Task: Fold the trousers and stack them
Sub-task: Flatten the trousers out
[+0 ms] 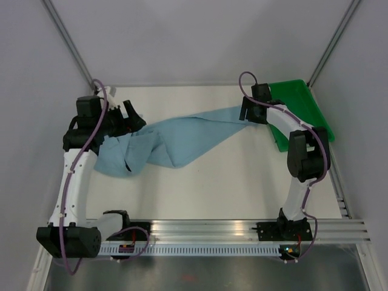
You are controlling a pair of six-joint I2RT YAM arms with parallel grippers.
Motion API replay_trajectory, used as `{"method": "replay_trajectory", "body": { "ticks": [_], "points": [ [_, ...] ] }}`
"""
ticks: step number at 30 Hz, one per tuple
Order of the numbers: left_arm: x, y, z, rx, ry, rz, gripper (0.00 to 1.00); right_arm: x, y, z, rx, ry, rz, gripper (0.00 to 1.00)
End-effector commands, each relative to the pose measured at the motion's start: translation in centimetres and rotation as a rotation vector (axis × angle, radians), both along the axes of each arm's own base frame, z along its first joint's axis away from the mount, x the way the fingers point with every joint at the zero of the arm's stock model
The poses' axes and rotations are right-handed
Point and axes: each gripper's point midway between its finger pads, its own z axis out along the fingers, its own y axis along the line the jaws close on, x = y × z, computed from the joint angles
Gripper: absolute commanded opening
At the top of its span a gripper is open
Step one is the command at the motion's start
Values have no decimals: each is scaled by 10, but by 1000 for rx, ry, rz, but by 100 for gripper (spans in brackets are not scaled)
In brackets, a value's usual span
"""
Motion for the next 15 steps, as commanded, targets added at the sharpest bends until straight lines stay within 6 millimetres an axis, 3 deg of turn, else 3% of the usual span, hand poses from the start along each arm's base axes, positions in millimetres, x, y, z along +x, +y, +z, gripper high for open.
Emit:
{"method": "replay_trajectory", "body": {
  "ticks": [1, 4, 5, 7, 8, 9, 10, 12, 15],
  "points": [
    [-27, -33, -34, 36, 147, -81, 91, 13, 26, 6, 96, -54, 55, 77],
    [-28, -45, -46, 53, 173, -80, 89, 24, 73, 21, 101, -137, 199, 76],
    [-23, -44, -53, 61, 187, -59, 88, 22, 100, 24, 96, -150, 262, 76],
    [-17, -43, -68, 64, 206, -25, 88, 27, 129, 18, 107, -141, 334, 75],
    [-3, -38, -72, 69, 179, 23, 87, 26, 142, 14, 112, -133, 367, 74],
    [0, -37, -90, 77, 195, 34, 87, 27, 148, -2, 113, -107, 376, 74],
    [15, -39, -88, 66, 139, 42, 88, 27, 150, -11, 114, -91, 374, 74],
    [29, -45, -108, 56, 158, 27, 87, 22, 149, -28, 114, -31, 354, 74],
    [54, -59, -121, 43, 166, -15, 85, 6, 139, -60, 74, 54, 338, 71]
  ]
}}
